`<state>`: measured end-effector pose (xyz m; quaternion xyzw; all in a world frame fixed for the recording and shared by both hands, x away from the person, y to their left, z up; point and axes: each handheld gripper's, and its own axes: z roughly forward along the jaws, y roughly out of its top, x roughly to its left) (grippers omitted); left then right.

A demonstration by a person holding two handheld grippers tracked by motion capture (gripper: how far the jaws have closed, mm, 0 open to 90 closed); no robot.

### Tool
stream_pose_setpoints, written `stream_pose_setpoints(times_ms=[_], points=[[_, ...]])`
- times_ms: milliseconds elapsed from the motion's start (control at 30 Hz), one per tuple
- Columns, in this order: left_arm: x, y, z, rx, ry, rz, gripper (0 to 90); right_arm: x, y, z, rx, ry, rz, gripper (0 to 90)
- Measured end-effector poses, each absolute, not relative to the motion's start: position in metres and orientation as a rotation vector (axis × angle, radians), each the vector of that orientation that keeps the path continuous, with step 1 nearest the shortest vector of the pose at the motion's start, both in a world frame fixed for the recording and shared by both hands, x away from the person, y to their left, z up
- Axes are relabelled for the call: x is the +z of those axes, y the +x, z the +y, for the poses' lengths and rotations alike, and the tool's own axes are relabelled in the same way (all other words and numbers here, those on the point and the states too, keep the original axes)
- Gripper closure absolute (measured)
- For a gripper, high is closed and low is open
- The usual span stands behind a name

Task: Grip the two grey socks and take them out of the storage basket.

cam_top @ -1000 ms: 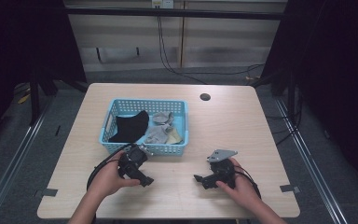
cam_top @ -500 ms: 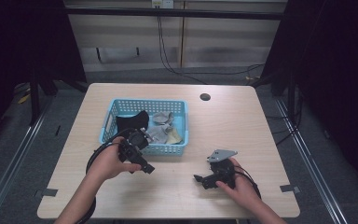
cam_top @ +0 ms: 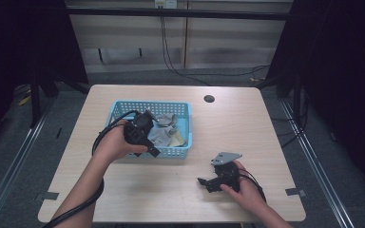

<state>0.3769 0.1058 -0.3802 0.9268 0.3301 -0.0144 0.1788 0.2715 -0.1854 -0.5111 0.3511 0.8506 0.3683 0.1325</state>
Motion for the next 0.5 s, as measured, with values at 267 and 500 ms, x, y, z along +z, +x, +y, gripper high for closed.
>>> stream_pose_setpoints(times_ms=[267,500], points=[[-0.388,0.402,0.101,-0.02,2.576,1.025,22.7,-0.511,0.271,-0.185,1.069,1.021,2.468,10.3],[-0.403,0.422,0.097,-0.003,2.548,1.131,23.6,-0.511,0.271,-0.185,1.069,1.02,2.468,10.3]])
